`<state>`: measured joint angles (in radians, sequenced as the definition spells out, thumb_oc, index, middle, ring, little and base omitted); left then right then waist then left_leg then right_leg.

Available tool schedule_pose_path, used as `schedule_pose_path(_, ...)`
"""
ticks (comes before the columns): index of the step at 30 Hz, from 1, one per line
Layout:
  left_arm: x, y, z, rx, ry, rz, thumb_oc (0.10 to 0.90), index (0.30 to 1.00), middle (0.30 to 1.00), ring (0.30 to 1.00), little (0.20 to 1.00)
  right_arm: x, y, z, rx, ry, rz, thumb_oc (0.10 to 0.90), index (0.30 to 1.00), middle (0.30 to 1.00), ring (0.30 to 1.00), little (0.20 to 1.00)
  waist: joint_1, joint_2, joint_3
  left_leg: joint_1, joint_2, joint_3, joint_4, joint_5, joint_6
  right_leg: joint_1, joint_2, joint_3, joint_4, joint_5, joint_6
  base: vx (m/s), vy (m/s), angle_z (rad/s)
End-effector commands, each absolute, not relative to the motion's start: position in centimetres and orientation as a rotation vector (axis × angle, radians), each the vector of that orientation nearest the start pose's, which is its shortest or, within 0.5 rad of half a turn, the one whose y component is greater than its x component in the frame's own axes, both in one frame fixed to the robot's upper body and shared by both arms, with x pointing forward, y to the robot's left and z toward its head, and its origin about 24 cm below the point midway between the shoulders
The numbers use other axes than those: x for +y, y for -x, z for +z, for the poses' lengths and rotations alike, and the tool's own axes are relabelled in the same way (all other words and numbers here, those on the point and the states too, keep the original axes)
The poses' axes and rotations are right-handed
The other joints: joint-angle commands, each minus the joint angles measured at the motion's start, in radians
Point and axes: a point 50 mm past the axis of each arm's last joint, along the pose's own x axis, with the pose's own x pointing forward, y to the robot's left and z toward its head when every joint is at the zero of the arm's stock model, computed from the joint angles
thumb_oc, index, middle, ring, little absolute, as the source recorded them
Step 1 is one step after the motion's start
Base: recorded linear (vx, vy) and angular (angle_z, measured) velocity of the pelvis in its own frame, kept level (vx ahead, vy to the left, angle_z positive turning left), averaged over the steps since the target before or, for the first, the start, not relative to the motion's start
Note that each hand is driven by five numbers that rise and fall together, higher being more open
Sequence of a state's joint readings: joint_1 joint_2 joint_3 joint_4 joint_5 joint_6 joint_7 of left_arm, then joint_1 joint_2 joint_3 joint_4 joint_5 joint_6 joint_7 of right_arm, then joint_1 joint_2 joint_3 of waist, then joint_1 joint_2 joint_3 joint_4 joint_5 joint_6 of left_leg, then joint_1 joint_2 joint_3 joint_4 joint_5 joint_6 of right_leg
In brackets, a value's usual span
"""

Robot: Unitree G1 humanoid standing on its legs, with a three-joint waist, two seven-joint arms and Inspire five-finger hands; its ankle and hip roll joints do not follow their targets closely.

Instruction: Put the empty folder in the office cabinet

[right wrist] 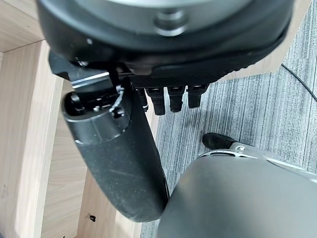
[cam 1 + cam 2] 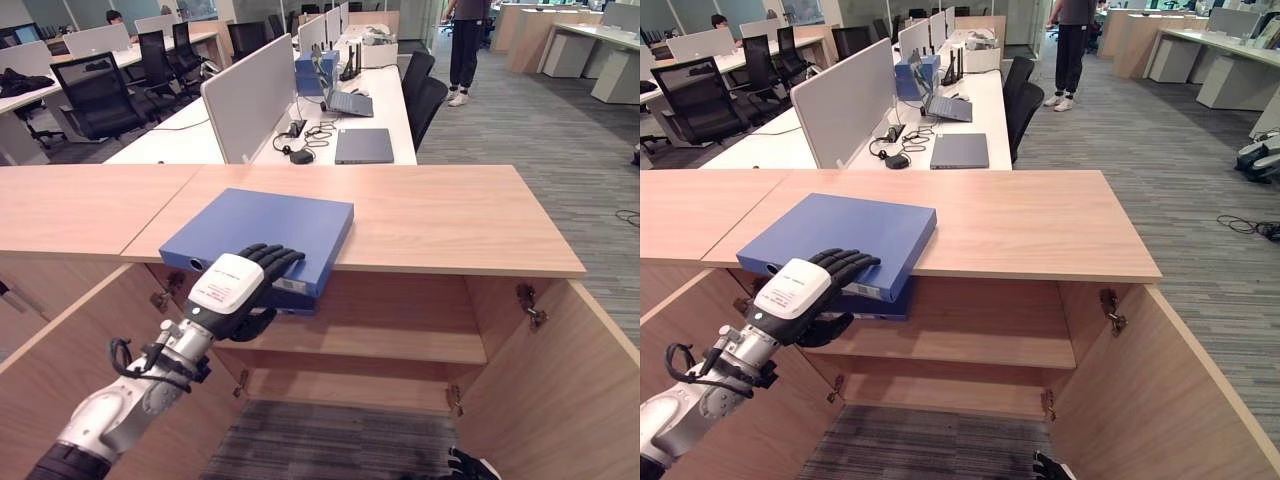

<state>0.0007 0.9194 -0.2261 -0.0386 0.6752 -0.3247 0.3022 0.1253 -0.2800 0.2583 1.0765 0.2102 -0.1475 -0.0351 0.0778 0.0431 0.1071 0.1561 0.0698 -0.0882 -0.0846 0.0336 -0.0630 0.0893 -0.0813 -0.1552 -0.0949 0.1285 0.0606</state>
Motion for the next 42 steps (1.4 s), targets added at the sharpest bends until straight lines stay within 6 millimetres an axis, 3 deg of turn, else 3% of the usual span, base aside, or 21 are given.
schedule_pose_path(1,22.7,-26.9,16.3,-0.734,-1.524,-0.095,0.8,0.9,0.9,0.9,0.9,-24.2,-9.8,-14.8,0.994,0.212,-0.106,0.8,0.9,0.9,0.9,0.9,-0.032,-0.002,0.01,-0.001,0.025,0.044,-0.003,-0.037,-0.047,0.129,-0.025,0.021,0.031,-0.218,0.069,0.0,0.0,0.0)
schedule_pose_path(14,22.6,-27.8,17.3,-0.774,-1.578,-0.053,0.8,0.9,0.9,0.9,0.9,-24.0,-9.2,-15.1,1.031,0.209,-0.1,0.8,0.9,0.9,0.9,0.9,-0.039,-0.011,0.001,-0.003,0.023,0.057,-0.003,-0.038,-0.047,0.122,-0.025,0.03,0.029,-0.211,0.072,0.0,0.002,-0.01)
schedule_pose_path(15,22.5,-27.9,17.3,-0.775,-1.577,-0.053,0.665,0.698,0.698,0.698,0.698,-24.0,-9.2,-15.1,1.032,0.208,-0.101,0.8,0.9,0.9,0.9,0.9,-0.039,-0.012,0.001,-0.003,0.023,0.058,-0.003,-0.038,-0.047,0.121,-0.025,0.03,0.029,-0.211,0.072,0.0,0.0,0.0)
schedule_pose_path(16,22.4,-28.0,17.4,-0.777,-1.571,-0.053,0.4,0.3,0.3,0.3,0.3,-23.9,-9.1,-15.2,1.035,0.207,-0.102,0.8,0.9,0.9,0.9,0.9,-0.04,-0.011,0.0,-0.004,0.024,0.059,-0.003,-0.037,-0.047,0.12,-0.025,0.031,0.03,-0.211,0.071,0.0,0.0,0.0)
schedule_pose_path(35,21.9,-27.5,17.2,-0.786,-1.51,-0.048,0.4,0.3,0.3,0.3,0.3,-23.7,-9.8,-15.0,1.02,0.212,-0.095,0.8,0.9,0.9,0.9,0.9,-0.034,-0.019,-0.01,-0.001,0.025,0.057,-0.003,-0.038,-0.043,0.122,-0.024,0.034,0.031,-0.215,0.068,0.0,0.0,0.0)
schedule_pose_path(42,20.6,-26.3,18.5,-0.818,-1.208,-0.009,0.4,0.3,0.3,0.3,0.3,-23.5,-9.9,-15.1,1.023,0.194,-0.106,0.8,0.9,0.9,0.9,0.9,-0.028,-0.022,-0.01,-0.003,0.025,0.051,-0.003,-0.037,-0.043,0.123,-0.024,0.029,0.041,-0.221,0.064,0.0,0.0,0.0)
